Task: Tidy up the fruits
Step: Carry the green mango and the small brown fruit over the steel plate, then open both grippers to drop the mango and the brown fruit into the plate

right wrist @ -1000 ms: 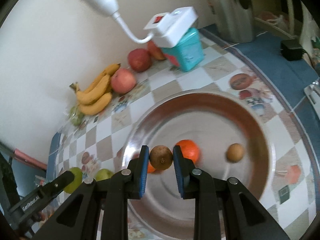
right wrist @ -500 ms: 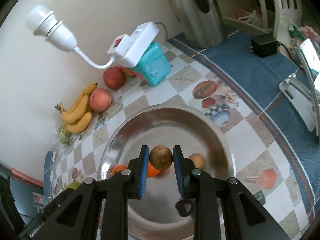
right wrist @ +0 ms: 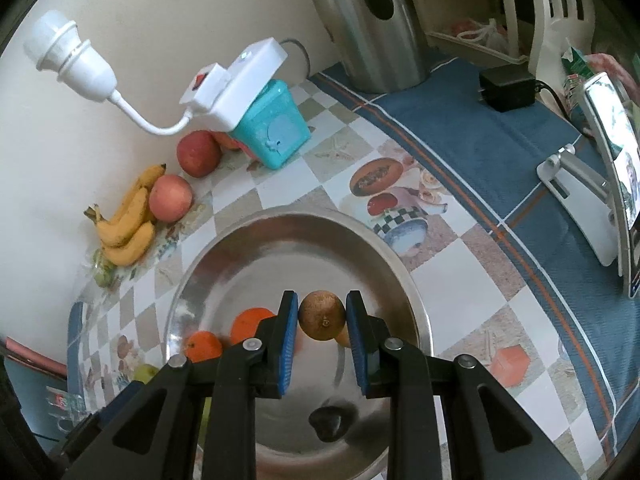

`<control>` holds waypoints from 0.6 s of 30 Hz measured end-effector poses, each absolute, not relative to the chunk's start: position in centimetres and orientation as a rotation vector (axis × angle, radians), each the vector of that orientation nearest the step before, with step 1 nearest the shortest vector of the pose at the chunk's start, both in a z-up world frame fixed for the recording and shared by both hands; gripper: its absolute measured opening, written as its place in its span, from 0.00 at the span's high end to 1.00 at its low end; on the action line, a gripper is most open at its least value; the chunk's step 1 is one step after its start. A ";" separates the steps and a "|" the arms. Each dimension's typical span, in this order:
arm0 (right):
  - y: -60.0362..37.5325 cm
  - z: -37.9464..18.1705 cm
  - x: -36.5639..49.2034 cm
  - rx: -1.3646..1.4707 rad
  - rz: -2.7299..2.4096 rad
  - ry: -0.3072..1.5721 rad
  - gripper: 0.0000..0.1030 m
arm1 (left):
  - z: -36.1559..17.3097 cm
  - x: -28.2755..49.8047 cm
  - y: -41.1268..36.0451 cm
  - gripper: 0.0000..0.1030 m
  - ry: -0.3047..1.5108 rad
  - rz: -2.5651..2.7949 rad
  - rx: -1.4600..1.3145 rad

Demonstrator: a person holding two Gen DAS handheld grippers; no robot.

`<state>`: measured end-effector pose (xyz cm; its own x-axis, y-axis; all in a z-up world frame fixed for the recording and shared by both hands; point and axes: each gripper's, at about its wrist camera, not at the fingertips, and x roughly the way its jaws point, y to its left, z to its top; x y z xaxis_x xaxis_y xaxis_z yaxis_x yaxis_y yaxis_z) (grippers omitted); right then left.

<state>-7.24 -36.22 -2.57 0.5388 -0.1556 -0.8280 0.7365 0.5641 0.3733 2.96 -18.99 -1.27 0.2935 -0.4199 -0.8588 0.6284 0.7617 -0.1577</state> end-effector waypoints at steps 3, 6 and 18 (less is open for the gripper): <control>-36.1 -3.2 -6.9 0.799 -0.600 0.859 0.75 | -1.8 3.3 -18.8 0.68 1.081 -0.696 0.223; -36.0 -3.6 -6.8 0.799 -0.597 0.875 0.75 | -1.9 3.5 -18.7 0.68 1.089 -0.685 0.219; -35.4 -4.1 -6.1 0.789 -0.579 0.906 0.75 | -2.6 4.4 -17.9 0.68 1.135 -0.629 0.215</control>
<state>-6.08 -35.41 -4.09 0.5025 -0.1145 -0.8570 0.7295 0.5882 0.3492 4.45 -17.92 -2.55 0.2724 -0.3571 -0.8935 0.5679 0.8092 -0.1503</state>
